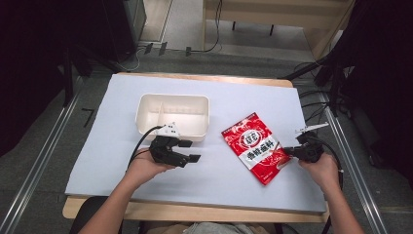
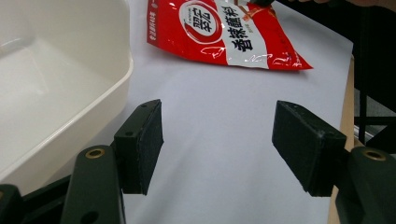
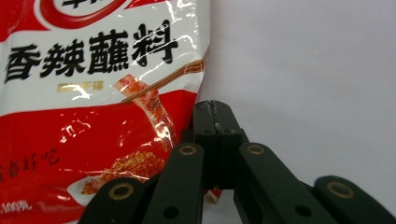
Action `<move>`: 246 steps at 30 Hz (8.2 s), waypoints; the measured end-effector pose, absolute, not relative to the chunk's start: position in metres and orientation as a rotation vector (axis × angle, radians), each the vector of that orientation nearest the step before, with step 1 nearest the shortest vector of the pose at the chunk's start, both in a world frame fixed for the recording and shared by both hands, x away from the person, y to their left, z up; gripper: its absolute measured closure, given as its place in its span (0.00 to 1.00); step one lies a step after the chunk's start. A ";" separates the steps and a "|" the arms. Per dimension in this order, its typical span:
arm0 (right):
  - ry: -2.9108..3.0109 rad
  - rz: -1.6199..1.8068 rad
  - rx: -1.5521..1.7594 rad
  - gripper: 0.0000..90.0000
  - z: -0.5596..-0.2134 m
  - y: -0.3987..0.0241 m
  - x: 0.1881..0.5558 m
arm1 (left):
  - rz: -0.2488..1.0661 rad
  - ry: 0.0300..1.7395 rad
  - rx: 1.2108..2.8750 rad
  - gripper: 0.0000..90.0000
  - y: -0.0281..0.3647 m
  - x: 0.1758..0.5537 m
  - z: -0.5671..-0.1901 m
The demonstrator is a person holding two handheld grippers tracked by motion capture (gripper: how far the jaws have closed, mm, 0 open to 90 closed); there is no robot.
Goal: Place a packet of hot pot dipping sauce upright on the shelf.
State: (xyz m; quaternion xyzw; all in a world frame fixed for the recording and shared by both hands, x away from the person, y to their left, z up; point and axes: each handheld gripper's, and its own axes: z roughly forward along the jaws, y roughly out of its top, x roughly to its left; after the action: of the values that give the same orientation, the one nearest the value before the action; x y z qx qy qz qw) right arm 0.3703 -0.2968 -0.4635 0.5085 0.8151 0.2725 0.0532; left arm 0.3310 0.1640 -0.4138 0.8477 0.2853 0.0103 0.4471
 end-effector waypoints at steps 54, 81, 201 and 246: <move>2.523 1.041 1.342 0.68 -0.440 -0.236 0.334 | -0.071 0.739 2.131 0.98 0.076 0.320 -0.443; 2.441 1.108 1.404 0.32 -0.442 -0.232 0.346 | -0.003 0.767 2.228 1.00 0.059 0.314 -0.469; 2.461 1.365 1.199 1.00 -0.310 -0.196 0.371 | -0.037 0.781 2.096 0.42 0.142 0.322 -0.418; 2.477 1.407 1.098 1.00 -0.236 -0.131 0.434 | -0.087 0.734 2.135 0.38 0.156 0.319 -0.425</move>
State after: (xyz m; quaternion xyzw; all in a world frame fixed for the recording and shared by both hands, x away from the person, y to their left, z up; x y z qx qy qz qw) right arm 0.4336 -0.1306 -0.2363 0.3593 0.8106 0.4602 0.0442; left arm 0.3191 0.1558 -0.4246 0.8545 0.2937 -0.0348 0.4270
